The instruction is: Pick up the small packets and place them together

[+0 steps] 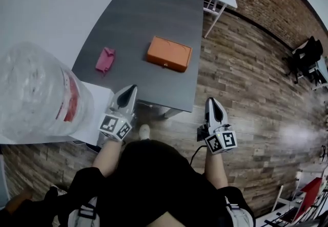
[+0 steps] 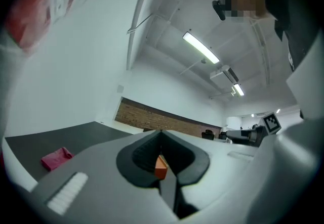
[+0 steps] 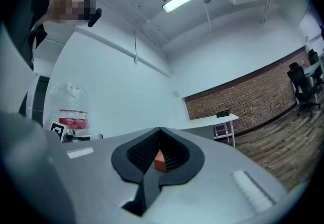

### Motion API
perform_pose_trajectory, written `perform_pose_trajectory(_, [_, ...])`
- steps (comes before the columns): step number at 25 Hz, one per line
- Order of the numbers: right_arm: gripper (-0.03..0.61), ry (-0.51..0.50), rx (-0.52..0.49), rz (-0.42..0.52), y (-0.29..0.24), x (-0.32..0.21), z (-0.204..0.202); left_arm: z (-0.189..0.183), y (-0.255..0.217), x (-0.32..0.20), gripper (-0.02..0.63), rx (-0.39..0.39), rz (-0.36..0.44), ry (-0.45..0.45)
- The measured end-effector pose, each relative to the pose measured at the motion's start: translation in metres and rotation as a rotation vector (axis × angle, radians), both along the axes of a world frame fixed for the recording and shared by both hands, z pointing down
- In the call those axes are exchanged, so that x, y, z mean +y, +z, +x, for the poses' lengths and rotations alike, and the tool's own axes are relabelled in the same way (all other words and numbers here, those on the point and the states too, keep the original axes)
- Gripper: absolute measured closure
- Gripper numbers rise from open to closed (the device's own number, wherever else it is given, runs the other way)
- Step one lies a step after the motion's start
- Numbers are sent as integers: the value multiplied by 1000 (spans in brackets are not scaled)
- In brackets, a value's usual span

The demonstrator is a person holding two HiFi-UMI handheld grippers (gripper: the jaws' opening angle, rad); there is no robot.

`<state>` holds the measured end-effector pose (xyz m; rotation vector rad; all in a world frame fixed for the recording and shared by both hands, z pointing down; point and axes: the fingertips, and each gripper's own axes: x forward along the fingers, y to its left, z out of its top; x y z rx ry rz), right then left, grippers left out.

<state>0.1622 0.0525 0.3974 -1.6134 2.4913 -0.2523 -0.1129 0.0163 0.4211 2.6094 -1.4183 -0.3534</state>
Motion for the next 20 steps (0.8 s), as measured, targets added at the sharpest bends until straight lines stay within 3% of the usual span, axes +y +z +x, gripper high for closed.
perform_pose_trajectory(10, [577,-10,30,-22,-2,-76,-31,0,9,-76,614,-57,-79,9])
perform_pose_trajectory(20, [577,-55,62,-83,18,-126,-22,45,42,-116,614,-146,-120,71])
